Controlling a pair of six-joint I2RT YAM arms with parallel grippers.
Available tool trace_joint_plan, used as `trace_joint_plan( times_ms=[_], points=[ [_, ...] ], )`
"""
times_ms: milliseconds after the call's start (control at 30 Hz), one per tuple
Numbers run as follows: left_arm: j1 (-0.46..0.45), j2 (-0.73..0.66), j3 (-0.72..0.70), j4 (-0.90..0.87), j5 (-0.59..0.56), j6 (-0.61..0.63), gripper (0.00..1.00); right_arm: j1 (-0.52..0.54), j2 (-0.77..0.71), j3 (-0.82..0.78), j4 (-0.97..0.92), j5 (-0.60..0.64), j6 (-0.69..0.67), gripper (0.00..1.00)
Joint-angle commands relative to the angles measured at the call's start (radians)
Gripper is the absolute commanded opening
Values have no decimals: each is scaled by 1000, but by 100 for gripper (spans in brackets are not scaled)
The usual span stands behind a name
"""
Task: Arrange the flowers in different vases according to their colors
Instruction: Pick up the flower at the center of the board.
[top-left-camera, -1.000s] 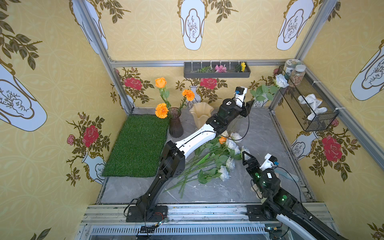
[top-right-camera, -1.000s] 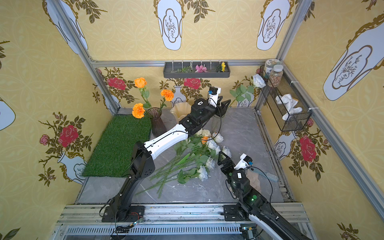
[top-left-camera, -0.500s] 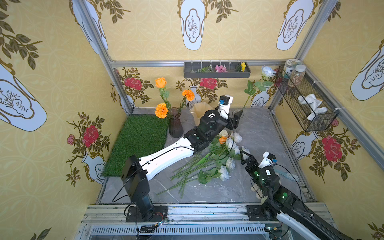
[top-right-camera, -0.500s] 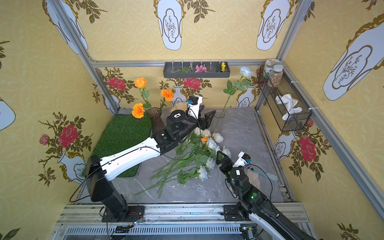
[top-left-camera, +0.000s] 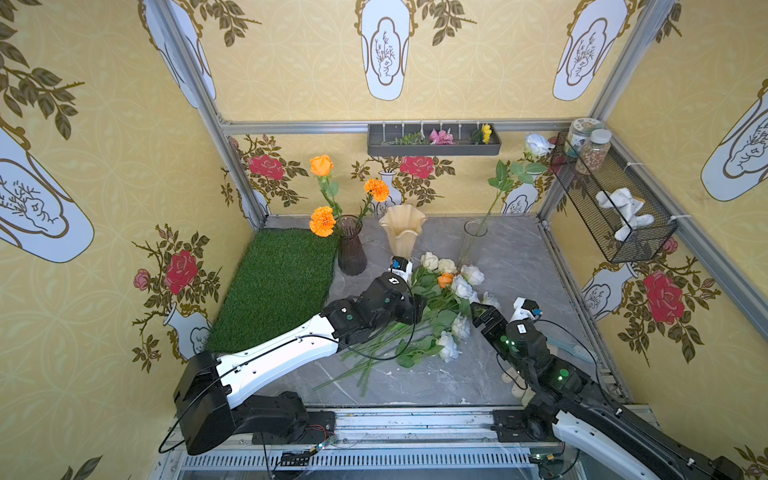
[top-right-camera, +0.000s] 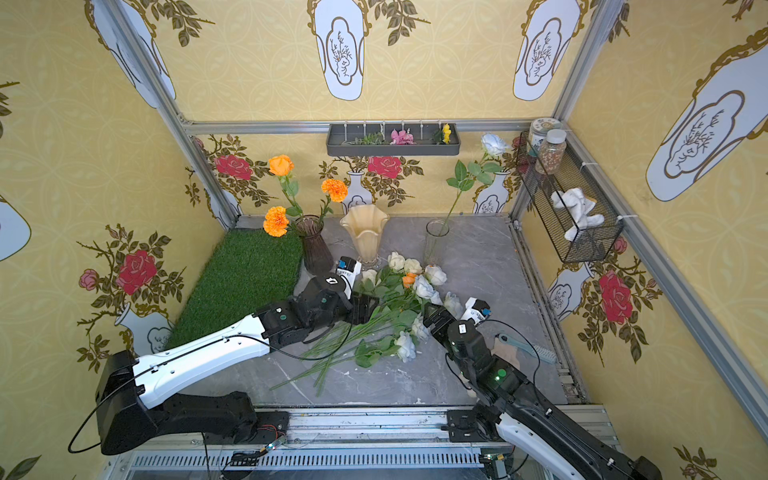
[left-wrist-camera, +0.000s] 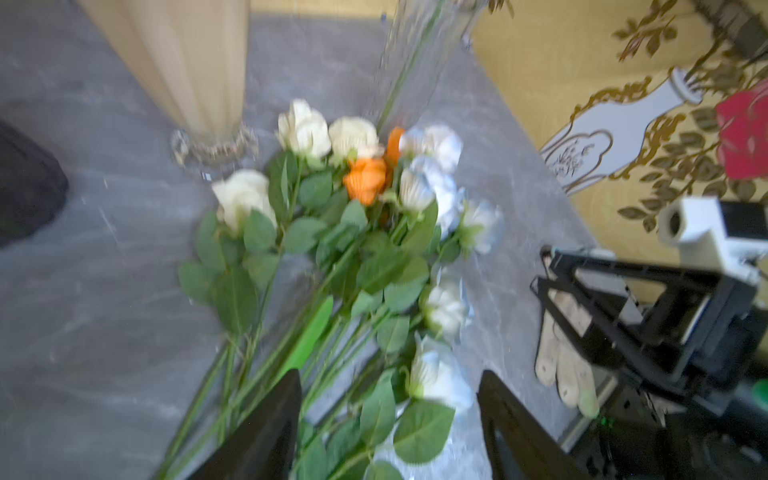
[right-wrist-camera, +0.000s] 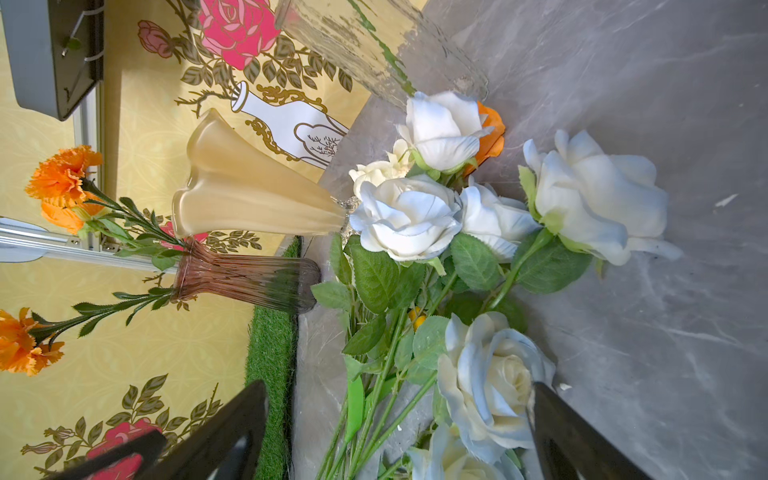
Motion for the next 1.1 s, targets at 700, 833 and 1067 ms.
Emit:
trace_joint_plan(
  times_ms=[700,833,1067],
  points=[
    [145,65,-60,-163,60,-147,62,-4,88,26,5,-54,7,97],
    [200,118,-10,-148,131,-94,60,-10,104,27,17,-64,1,97],
    [249,331,149,-178,229,-26,46,-26,116,27,26,-79,1,97]
  ],
)
